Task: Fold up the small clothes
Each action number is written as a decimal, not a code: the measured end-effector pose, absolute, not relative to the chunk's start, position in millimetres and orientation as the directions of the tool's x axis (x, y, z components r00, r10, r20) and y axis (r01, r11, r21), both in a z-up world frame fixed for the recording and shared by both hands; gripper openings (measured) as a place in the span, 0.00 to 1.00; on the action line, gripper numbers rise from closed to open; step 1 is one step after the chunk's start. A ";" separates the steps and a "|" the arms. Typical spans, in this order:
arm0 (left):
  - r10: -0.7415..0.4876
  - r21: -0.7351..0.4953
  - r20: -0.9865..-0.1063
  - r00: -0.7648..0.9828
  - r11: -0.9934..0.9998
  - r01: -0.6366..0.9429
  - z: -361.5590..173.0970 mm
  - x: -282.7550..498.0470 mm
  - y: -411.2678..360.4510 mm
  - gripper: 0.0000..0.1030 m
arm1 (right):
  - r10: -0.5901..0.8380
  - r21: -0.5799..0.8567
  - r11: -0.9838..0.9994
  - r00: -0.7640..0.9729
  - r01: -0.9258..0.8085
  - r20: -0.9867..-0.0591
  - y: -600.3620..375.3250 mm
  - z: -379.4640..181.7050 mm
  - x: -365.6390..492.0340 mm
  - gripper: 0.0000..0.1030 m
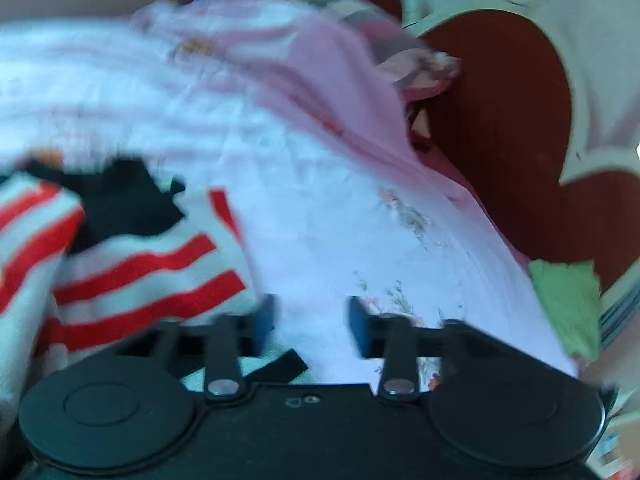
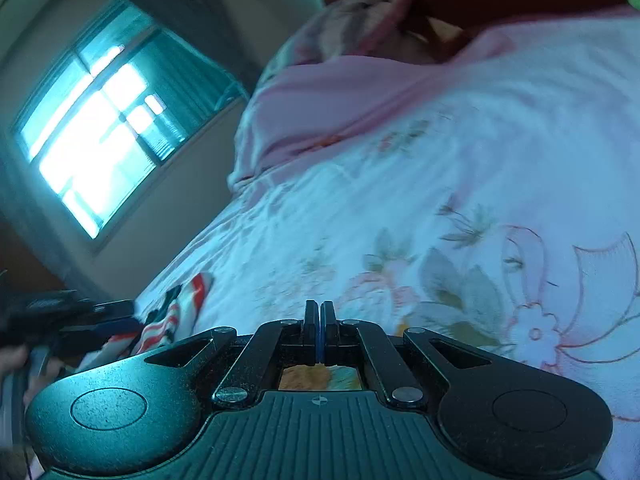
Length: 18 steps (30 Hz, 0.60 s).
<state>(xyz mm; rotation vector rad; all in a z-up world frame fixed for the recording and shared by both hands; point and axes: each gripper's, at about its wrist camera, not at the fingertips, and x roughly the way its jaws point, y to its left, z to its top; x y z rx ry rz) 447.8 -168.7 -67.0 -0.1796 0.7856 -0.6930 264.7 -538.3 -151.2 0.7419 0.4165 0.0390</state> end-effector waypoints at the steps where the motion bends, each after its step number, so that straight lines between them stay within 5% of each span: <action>1: -0.634 -0.396 -0.575 0.517 0.769 0.502 -62.2 440.8 -157.9 0.49 | 0.191 0.683 0.723 0.920 0.105 -0.343 -541.3 -153.1 263.9 0.00; 3: -0.644 -0.442 -0.520 0.560 0.765 0.469 -46.0 426.7 -115.9 0.48 | 0.194 0.691 0.715 0.919 0.106 -0.342 -542.6 -153.2 263.2 0.00; 5: -0.626 -0.452 -0.457 0.632 0.775 0.441 -27.6 409.3 -68.1 0.51 | 0.195 0.671 0.736 0.923 0.086 -0.333 -537.3 -146.9 262.7 0.24; 6: -0.566 -0.419 -0.456 0.687 0.817 0.396 -21.1 398.5 -39.5 0.57 | 0.174 0.646 0.758 0.927 0.089 -0.332 -531.0 -140.9 260.8 0.63; 7: -0.501 -0.386 -0.458 0.735 0.856 0.343 -19.5 388.5 -15.8 0.62 | 0.137 0.617 0.780 0.934 0.104 -0.330 -519.8 -131.9 259.0 0.81; 12: -0.233 -0.313 -0.551 0.801 0.948 0.060 -68.6 359.0 92.9 0.60 | 0.349 0.684 0.726 0.893 -0.066 -0.285 -442.2 -99.5 281.9 0.77; 18: -0.052 -0.245 -0.575 0.817 0.963 -0.111 -112.2 341.2 121.6 0.61 | 0.531 0.717 0.677 0.784 -0.166 -0.320 -310.3 -69.2 314.0 0.77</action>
